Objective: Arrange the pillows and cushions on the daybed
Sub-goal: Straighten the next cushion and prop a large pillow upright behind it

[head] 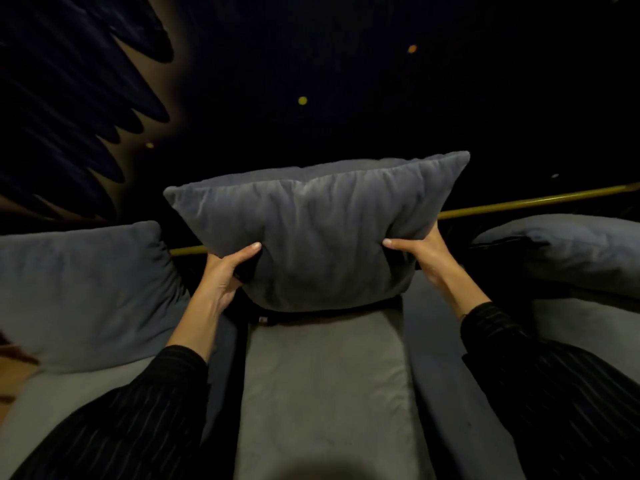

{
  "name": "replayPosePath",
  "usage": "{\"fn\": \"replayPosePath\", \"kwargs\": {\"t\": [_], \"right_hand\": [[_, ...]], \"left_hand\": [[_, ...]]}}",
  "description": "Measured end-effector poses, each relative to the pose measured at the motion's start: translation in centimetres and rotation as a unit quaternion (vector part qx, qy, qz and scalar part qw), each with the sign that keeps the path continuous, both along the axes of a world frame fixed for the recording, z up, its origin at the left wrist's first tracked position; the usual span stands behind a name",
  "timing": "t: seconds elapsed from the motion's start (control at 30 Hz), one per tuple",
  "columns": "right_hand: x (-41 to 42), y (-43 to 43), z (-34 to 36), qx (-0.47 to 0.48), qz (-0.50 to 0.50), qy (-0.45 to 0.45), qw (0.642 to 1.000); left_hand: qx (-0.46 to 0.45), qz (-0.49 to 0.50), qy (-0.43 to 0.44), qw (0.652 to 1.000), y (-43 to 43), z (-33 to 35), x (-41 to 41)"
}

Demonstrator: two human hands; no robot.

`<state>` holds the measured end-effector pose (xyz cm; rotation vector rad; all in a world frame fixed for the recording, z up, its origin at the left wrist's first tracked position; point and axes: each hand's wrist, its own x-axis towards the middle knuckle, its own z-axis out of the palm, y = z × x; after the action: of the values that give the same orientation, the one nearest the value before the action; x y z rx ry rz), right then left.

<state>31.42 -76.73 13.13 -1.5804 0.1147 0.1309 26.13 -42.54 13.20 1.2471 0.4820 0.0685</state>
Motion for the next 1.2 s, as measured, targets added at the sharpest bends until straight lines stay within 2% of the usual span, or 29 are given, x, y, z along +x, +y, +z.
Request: {"fn": "replayPosePath", "kwargs": {"t": [0.13, 0.3, 0.4, 0.53, 0.63, 0.77, 0.93, 1.07, 1.2], "right_hand": [[0.1, 0.1, -5.3, -0.006, 0.027, 0.071, 0.997], [1.8, -0.6, -6.1, -0.013, -0.035, 0.074, 0.997], [2.8, -0.6, -3.9, -0.091, -0.104, 0.077, 0.987], [4.0, -0.9, -1.8, -0.184, -0.180, 0.083, 0.963], [4.7, -0.6, -2.9, -0.195, -0.174, 0.118, 0.958], [4.6, 0.5, -6.3, -0.150, -0.141, 0.158, 0.966], [4.9, 2.6, -7.5, -0.147, -0.156, 0.151, 0.965], [3.7, 3.0, -8.5, -0.169, -0.153, 0.153, 0.962], [1.4, 3.5, -8.1, -0.173, -0.134, 0.137, 0.966]], "left_hand": [[0.055, -0.026, 0.104, 0.993, -0.1, -4.5, -0.3], [0.132, 0.012, 0.125, 0.983, -2.3, -5.3, 1.9], [0.219, 0.028, 0.190, 0.957, -2.9, -3.9, 3.8], [0.276, 0.018, 0.226, 0.934, -3.1, -2.6, 5.8], [0.270, 0.015, 0.240, 0.932, -3.3, -3.3, 6.5], [0.190, 0.065, 0.281, 0.939, -4.4, -6.1, 6.3], [0.249, 0.114, 0.280, 0.920, -7.6, -6.2, 6.1], [0.212, 0.117, 0.284, 0.928, -9.4, -6.7, 4.7], [0.206, 0.108, 0.253, 0.939, -12.4, -5.7, 3.0]]}}
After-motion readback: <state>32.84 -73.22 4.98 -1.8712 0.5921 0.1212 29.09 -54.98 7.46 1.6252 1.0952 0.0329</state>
